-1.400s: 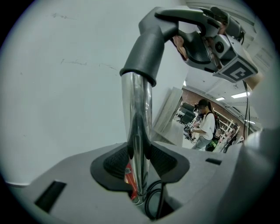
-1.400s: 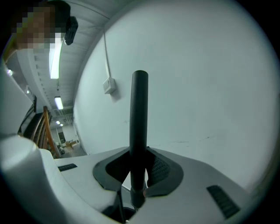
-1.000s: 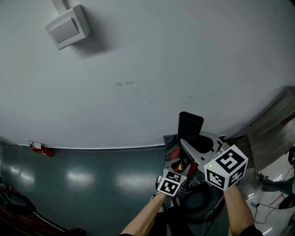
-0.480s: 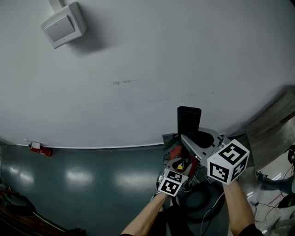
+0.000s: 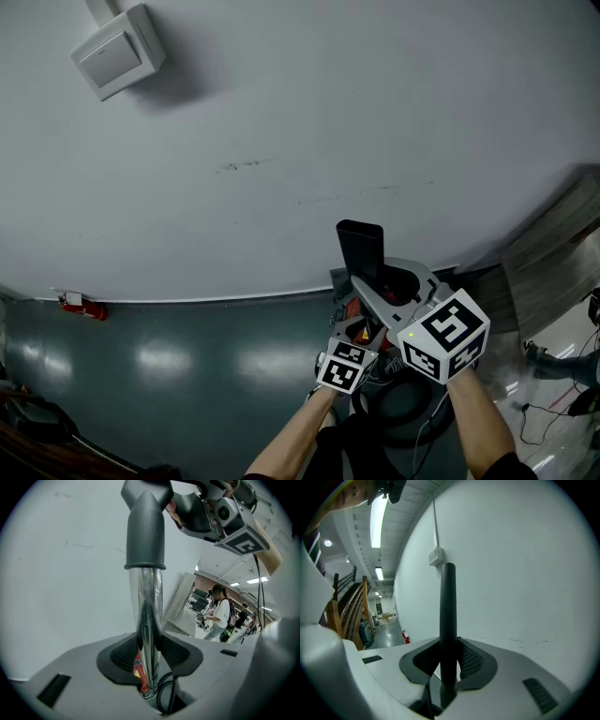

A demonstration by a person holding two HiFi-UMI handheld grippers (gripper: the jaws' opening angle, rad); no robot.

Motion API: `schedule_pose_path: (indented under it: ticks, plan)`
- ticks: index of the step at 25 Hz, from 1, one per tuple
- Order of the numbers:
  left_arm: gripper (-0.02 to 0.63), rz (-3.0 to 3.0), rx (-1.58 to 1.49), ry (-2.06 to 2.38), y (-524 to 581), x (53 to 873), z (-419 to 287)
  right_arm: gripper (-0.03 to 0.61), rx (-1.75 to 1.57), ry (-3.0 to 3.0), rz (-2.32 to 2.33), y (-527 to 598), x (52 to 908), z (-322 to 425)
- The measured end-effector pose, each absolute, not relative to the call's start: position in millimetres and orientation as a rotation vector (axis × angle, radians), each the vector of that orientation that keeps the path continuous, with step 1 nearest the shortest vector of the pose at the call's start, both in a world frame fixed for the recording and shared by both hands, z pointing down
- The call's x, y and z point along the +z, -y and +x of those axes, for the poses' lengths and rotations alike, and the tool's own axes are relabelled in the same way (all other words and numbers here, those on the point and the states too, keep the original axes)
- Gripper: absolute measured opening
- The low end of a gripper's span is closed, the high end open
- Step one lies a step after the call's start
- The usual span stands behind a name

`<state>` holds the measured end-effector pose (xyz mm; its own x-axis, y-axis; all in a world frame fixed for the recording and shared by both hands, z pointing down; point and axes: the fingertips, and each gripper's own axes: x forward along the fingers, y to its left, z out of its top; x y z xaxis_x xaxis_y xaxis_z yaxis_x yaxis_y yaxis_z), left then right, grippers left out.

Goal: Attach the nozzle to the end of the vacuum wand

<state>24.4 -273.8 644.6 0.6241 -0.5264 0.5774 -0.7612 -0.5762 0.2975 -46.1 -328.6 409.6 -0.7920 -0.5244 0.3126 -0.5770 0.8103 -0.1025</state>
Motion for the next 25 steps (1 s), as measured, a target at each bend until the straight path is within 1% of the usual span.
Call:
schedule_pose_path:
  ticks: [2, 4, 5, 10, 15, 16, 20, 25]
  plan:
    - [0.150, 2.318, 0.581, 1.005, 274.8, 644.5, 24.4, 0.094, 0.205, 2.744, 0.876, 326.4, 408.4, -43.5]
    - [0.150, 2.320, 0.576, 1.001, 275.9, 645.5, 24.1, 0.113, 0.194, 2.804, 0.927, 324.0, 400.0, -35.0]
    - [0.150, 2.323, 0.570, 1.000, 277.5, 645.7, 23.5, 0.124, 0.217, 2.844, 0.955, 322.9, 393.6, -29.1]
    - [0.150, 2.297, 0.551, 1.022, 285.5, 653.5, 9.8, 0.129, 0.391, 3.048, 1.138, 316.2, 360.2, 17.8]
    - [0.150, 2.268, 0.540, 1.036, 294.8, 662.4, -9.3, 0.127, 0.561, 3.060, 1.257, 310.1, 363.6, 62.9]
    - [0.150, 2.261, 0.532, 1.042, 297.0, 664.6, -12.8, 0.123, 0.581, 3.052, 1.270, 307.5, 368.3, 68.5]
    - [0.150, 2.230, 0.492, 1.067, 304.8, 673.3, -25.1, 0.052, 0.657, 3.002, 1.321, 293.0, 392.8, 83.6]
    - [0.150, 2.170, 0.441, 1.103, 316.0, 688.1, -45.3, 0.034, 0.724, 2.945, 1.338, 275.8, 417.2, 90.9]
